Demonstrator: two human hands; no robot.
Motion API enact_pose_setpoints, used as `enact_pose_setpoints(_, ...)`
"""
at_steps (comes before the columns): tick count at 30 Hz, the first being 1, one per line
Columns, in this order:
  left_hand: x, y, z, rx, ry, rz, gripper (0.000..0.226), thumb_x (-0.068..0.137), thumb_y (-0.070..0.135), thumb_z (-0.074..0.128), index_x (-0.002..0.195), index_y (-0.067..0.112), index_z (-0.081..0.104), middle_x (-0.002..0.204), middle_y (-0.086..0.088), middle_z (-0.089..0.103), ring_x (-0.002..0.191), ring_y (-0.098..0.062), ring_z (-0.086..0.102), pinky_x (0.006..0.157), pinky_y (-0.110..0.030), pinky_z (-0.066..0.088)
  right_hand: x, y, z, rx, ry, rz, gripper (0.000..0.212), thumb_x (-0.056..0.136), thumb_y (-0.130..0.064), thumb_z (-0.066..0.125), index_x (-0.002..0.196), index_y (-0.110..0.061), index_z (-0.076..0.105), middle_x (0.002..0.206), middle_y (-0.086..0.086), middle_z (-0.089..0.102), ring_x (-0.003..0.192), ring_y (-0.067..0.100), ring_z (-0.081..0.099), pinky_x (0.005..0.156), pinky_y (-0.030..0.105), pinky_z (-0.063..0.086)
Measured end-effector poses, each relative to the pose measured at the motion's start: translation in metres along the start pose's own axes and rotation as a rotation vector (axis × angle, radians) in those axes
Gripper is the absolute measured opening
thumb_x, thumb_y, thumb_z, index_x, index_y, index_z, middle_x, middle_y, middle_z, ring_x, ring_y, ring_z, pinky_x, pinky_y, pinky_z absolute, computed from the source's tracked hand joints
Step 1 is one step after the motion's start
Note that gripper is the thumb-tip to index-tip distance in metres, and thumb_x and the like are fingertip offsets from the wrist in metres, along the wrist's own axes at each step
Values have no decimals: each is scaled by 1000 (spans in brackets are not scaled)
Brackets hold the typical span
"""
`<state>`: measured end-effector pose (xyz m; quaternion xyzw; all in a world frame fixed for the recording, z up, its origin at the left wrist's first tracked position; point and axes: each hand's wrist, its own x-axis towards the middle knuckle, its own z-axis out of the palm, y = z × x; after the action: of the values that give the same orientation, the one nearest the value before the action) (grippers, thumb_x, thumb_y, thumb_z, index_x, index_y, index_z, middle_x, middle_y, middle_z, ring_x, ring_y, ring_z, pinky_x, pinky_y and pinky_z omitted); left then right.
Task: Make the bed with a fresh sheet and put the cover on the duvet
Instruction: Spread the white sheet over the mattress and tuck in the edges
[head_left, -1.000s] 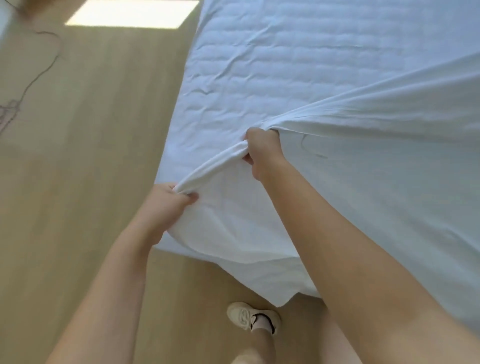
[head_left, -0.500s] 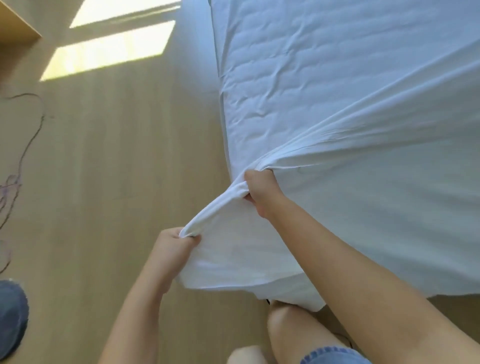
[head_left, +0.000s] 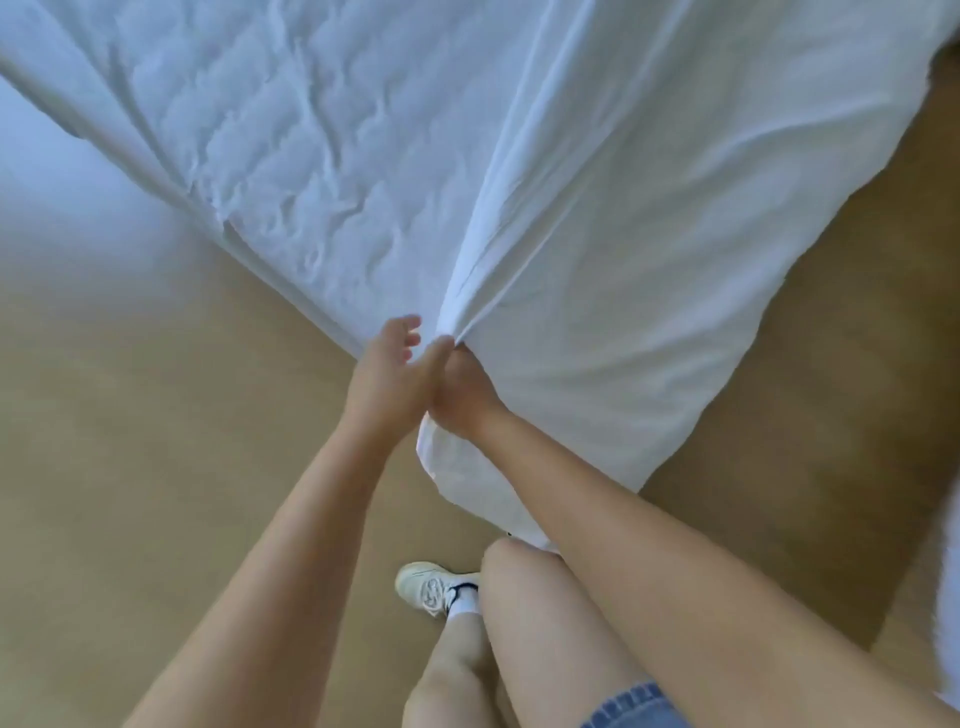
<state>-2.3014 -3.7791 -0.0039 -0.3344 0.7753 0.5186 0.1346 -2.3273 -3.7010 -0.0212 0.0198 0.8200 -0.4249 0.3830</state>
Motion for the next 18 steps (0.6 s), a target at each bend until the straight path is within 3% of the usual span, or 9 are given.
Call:
enact_pose_setpoints(2, 37, 35, -1, 294, -76, 104, 65, 81, 43, 67, 137, 20, 41, 129, -3, 50, 117, -21, 51, 92, -31, 40, 3, -12, 6, -71, 24, -34, 34, 97, -9, 41, 130, 0, 45, 122, 19, 56, 113, 33, 54, 85, 35, 43)
enact_pose_setpoints(4, 64, 63, 6, 622, -101, 226, 71, 78, 46, 69, 135, 18, 39, 127, -8, 47, 115, -27, 50, 85, -34, 39, 7, -18, 8, -152, 47, 8, 30, 96, -9, 39, 124, 2, 45, 111, 19, 57, 105, 35, 58, 74, 32, 41)
enact_pose_setpoints(8, 106, 96, 19, 1146, -5, 564, 62, 79, 29, 67, 129, 11, 35, 116, -11, 44, 105, -33, 49, 69, -37, 34, 0, -24, 7, -131, 23, 20, 28, 90, 0, 35, 118, 3, 41, 114, 20, 50, 105, 36, 53, 80, 34, 37)
enact_pose_setpoints(11, 129, 117, 18, 1127, -35, 649, 36, 83, 6, 50, 118, 8, 41, 110, -14, 48, 97, -35, 52, 68, -36, 33, 0, -28, -4, -178, -49, 56, 33, 90, -2, 36, 122, -4, 41, 118, 14, 49, 105, 32, 52, 80, 33, 36)
enact_pose_setpoints(14, 155, 130, -13, 827, -18, 529, 15, 80, -2, 40, 88, 9, 45, 93, -15, 56, 85, -36, 51, 69, -32, 32, 22, -41, -33, 34, -88, 101, 40, 85, -23, 55, 121, -6, 48, 115, 14, 55, 96, 20, 54, 83, 30, 41)
enact_pose_setpoints(18, 168, 107, -89, 598, -27, 454, 26, 76, -7, 36, 64, 16, 33, 64, 1, 42, 71, -27, 39, 60, -30, 28, 89, -117, -76, 616, 474, 46, 67, 64, -49, 58, 122, -16, 51, 104, -4, 53, 93, 11, 52, 77, 25, 41)
